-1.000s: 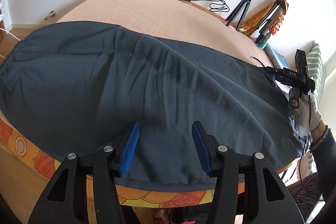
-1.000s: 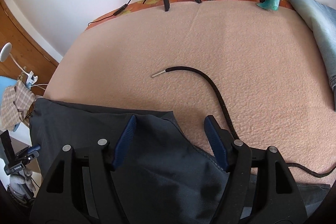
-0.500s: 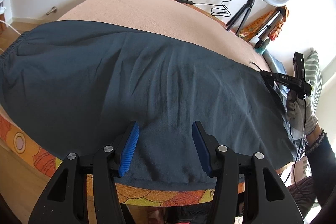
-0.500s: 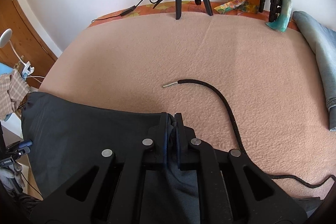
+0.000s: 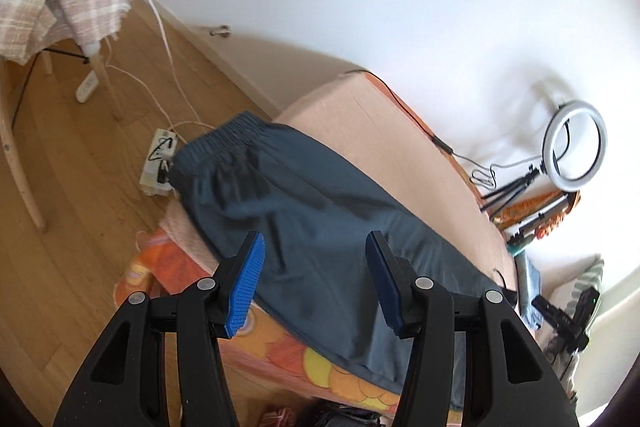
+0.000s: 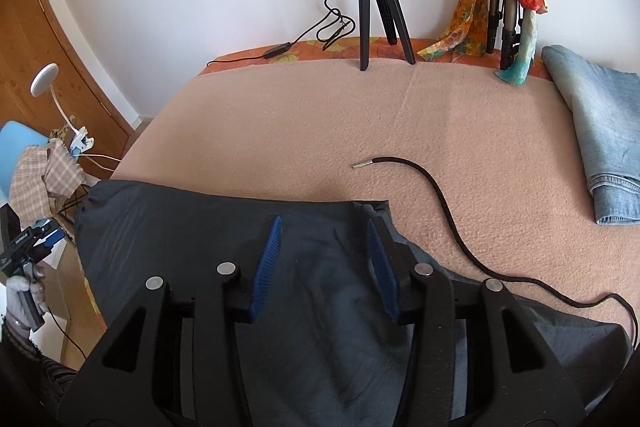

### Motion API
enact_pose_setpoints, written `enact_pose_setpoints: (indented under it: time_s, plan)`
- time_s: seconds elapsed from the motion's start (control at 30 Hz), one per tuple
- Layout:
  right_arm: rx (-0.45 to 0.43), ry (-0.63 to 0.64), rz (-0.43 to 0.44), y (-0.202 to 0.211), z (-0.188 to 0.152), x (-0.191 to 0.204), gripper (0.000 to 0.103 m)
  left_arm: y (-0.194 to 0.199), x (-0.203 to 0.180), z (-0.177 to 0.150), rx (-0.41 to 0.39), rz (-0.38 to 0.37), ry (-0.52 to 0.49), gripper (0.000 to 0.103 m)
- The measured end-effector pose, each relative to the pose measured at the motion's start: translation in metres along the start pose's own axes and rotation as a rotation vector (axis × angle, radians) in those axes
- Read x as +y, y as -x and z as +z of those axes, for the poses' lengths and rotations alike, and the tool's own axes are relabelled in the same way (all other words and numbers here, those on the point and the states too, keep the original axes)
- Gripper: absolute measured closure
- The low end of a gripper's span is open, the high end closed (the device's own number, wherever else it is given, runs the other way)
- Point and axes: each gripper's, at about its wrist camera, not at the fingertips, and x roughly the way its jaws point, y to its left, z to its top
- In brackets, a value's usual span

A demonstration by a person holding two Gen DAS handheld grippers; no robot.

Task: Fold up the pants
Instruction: 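Grasp the pants' elastic waistband again with the left gripper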

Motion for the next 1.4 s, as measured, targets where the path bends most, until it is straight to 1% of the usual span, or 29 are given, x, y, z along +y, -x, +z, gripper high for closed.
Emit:
enact_pose_setpoints:
  time_s: [0.1, 0.17, 0.23, 0.27, 0.33, 0.43, 0.53, 0.73, 0.83, 0.9, 1.0, 1.13, 1.23, 1.27, 1.3, 1.33, 1.4]
  plan:
    - [-0.015, -0.004, 0.032, 0.016, -0.009, 0.012, 0.053, 0.003, 0.031, 0.020, -0.004, 0.004, 0.100, 0.049]
    - [-0.023, -0.001, 0.051, 0.026, -0.017, 0.021, 0.052, -0.002, 0.045, 0.028, 0.006, 0.009, 0.137, 0.049]
    - [-0.030, 0.006, 0.065, 0.035, -0.025, 0.030, 0.050, -0.009, 0.056, 0.030, 0.023, -0.007, 0.172, 0.049]
    - [-0.031, 0.005, 0.075, 0.038, -0.029, 0.034, 0.050, -0.014, 0.061, 0.031, 0.037, -0.014, 0.181, 0.049]
    - [-0.036, -0.002, 0.094, 0.044, -0.037, 0.042, 0.050, -0.024, 0.065, 0.032, 0.052, 0.007, 0.187, 0.049]
    - [-0.042, -0.014, 0.120, 0.053, -0.049, 0.052, 0.050, -0.035, 0.074, 0.032, 0.081, 0.001, 0.209, 0.049]
    - [-0.050, -0.016, 0.136, 0.058, -0.057, 0.060, 0.050, -0.039, 0.083, 0.036, 0.086, 0.019, 0.209, 0.049]
    - [-0.049, -0.033, 0.164, 0.060, -0.060, 0.063, 0.050, -0.052, 0.091, 0.040, 0.106, 0.006, 0.239, 0.047]
    - [-0.045, -0.043, 0.169, 0.058, -0.057, 0.060, 0.050, -0.059, 0.092, 0.038, 0.117, -0.014, 0.245, 0.046]
    - [-0.042, -0.053, 0.172, 0.057, -0.057, 0.059, 0.050, -0.063, 0.095, 0.037, 0.120, -0.026, 0.265, 0.044]
    - [-0.034, -0.059, 0.168, 0.054, -0.057, 0.059, 0.050, -0.069, 0.100, 0.035, 0.125, -0.042, 0.302, 0.044]
    - [-0.026, -0.051, 0.164, 0.052, -0.057, 0.061, 0.050, -0.073, 0.100, 0.034, 0.107, -0.091, 0.330, 0.044]
    - [-0.022, -0.042, 0.153, 0.051, -0.057, 0.061, 0.050, -0.071, 0.096, 0.033, 0.075, -0.098, 0.330, 0.047]
    - [-0.020, -0.043, 0.150, 0.050, -0.057, 0.061, 0.050, -0.069, 0.095, 0.033, 0.058, -0.103, 0.327, 0.050]
    - [-0.018, -0.047, 0.150, 0.050, -0.057, 0.060, 0.050, -0.067, 0.094, 0.034, 0.040, -0.103, 0.323, 0.060]
    - [-0.016, -0.050, 0.152, 0.050, -0.058, 0.059, 0.050, -0.064, 0.092, 0.035, 0.020, -0.097, 0.317, 0.065]
    - [-0.016, -0.052, 0.151, 0.050, -0.058, 0.058, 0.050, -0.058, 0.089, 0.037, -0.014, -0.102, 0.301, 0.080]
